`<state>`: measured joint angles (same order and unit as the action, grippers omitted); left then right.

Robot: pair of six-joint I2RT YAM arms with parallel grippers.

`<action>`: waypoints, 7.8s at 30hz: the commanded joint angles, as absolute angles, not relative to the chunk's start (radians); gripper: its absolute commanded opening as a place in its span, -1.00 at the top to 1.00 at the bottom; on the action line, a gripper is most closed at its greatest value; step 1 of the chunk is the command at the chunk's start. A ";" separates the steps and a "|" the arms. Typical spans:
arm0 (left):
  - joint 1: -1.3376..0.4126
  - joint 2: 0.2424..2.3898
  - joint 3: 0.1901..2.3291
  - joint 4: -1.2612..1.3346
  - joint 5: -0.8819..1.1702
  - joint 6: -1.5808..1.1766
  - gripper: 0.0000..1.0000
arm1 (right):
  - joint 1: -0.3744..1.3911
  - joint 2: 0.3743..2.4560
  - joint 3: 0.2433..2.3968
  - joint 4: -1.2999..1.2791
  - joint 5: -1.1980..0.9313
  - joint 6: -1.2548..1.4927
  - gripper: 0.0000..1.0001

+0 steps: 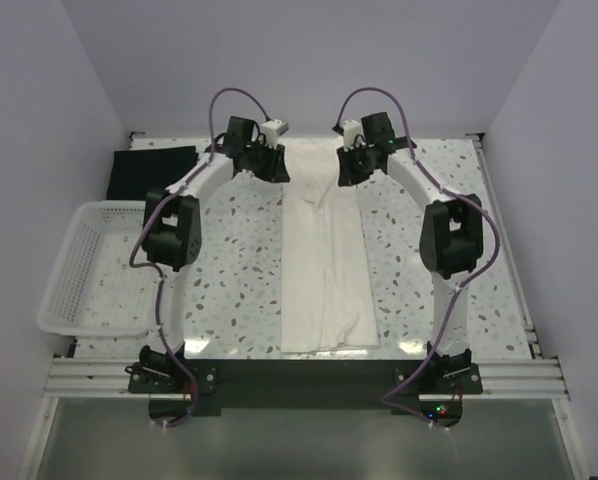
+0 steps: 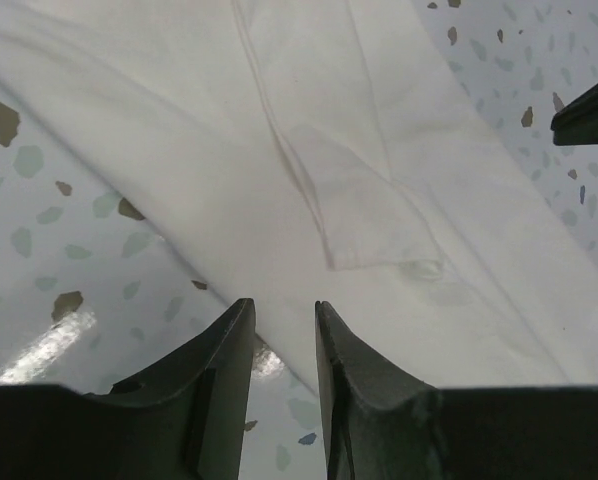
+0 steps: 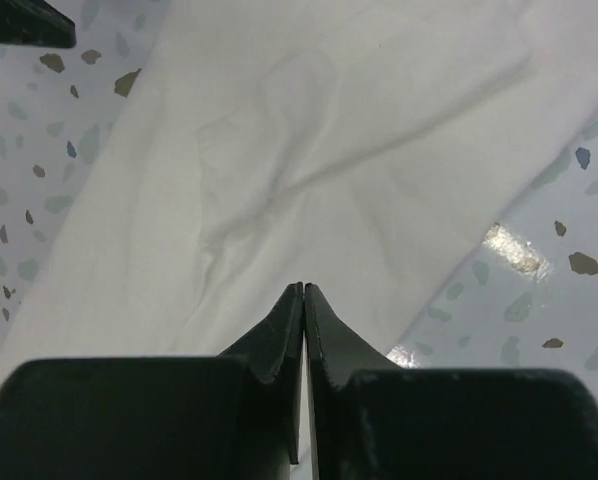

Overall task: Fold and stack the t-shirts
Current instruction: Fold the tshirt

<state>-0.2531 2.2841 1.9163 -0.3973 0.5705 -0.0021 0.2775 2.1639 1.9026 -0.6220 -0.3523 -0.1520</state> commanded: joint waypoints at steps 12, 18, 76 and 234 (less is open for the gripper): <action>-0.314 2.427 1.976 -0.482 0.545 0.023 0.36 | 0.276 2.316 1.936 -0.704 -0.273 -0.114 1.00; -0.285 2.503 2.037 -0.485 0.540 -0.041 0.37 | 0.261 2.391 1.994 -0.704 -0.232 -0.046 1.00; -0.834 1.114 0.497 -0.218 0.577 0.908 -0.28 | 0.692 1.054 0.624 -0.720 -0.509 -1.002 -0.14; -0.233 1.973 1.108 -0.403 0.939 0.097 0.51 | 0.291 1.932 1.341 -0.854 -0.574 -0.564 0.31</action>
<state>-0.2382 2.0182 1.1248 -0.4015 1.0069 0.0883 0.3115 2.0304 1.3872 -0.7872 -0.6483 -0.3916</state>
